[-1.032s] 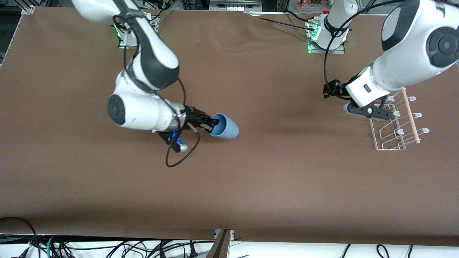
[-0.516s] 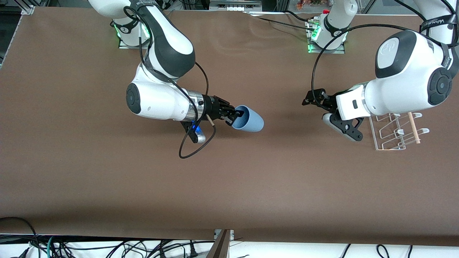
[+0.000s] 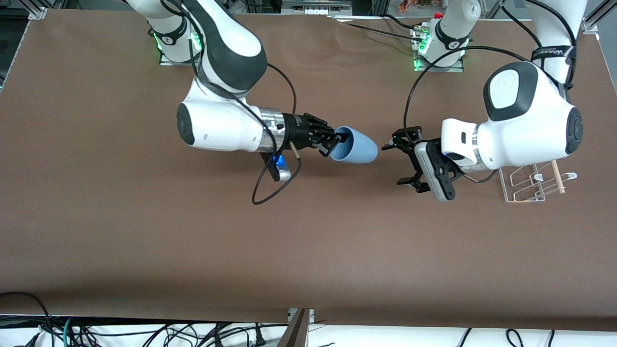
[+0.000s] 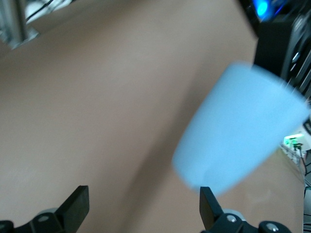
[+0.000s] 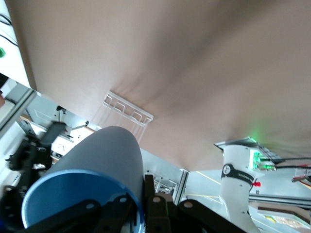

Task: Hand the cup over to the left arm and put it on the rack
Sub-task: 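Grasp the cup's base with the left gripper beside the right gripper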

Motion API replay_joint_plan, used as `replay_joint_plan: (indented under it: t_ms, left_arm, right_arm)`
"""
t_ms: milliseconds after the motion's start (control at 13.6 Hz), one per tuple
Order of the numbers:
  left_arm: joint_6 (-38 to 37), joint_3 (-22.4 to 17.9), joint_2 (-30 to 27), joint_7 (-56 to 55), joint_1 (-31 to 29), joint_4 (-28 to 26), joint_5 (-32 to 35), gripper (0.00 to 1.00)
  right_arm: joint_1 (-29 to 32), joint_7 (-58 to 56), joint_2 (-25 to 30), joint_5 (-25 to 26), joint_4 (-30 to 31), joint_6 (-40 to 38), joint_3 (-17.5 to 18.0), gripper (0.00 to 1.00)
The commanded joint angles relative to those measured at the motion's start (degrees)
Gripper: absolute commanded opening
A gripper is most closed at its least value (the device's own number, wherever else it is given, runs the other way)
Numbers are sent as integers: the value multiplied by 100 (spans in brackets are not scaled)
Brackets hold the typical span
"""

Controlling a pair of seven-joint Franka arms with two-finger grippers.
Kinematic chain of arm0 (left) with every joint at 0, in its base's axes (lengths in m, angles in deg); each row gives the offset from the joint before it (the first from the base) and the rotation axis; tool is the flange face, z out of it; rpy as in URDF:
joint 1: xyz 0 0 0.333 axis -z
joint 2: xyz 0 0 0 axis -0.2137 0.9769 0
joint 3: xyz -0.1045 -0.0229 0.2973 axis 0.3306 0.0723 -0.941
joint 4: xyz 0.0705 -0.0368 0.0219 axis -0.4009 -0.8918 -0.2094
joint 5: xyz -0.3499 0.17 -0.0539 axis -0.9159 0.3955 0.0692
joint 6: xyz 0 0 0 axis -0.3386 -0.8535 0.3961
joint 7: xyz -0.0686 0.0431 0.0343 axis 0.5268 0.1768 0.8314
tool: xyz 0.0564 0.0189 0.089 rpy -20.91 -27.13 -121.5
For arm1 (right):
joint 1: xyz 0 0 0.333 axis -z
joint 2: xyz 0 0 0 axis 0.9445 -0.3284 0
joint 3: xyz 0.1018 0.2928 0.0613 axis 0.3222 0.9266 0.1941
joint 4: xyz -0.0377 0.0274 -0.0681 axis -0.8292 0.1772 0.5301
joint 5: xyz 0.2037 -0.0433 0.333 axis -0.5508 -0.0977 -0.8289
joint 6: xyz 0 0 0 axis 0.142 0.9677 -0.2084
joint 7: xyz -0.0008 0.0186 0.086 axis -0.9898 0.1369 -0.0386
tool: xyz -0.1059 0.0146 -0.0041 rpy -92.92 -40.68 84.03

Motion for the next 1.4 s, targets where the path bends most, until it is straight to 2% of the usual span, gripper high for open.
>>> replay_joint_plan:
  t_ms: [0,221,590,959,1032,1106,1253,1327]
  left_arm:
    - [23,105,44,775,25,178,-380,100]
    - [15,281,44,1338,25,134,-486,100]
    - [-223,282,96,2445,-54,20,-521,100]
    - [-293,290,114,2930,-19,-165,-530,100]
    - [-284,290,114,2957,25,-148,-609,92]
    - [-284,290,105,2966,43,-148,-653,75]
    - [-284,290,114,2966,43,-130,-680,28]
    - [-284,290,114,2957,43,-130,-680,12]
  right_arm:
    - [-4,96,-244,-115,-221,144,162,0]
    - [-57,149,-332,-115,-309,338,197,0]
    - [4,140,-341,-106,-379,286,188,0]
    - [40,149,-332,-106,-423,242,153,0]
    - [40,149,-332,-115,-423,242,144,0]
    - [40,149,-332,-106,-432,242,136,0]
    - [40,140,-332,-106,-432,259,136,0]
    - [40,131,-332,-106,-432,251,136,0]
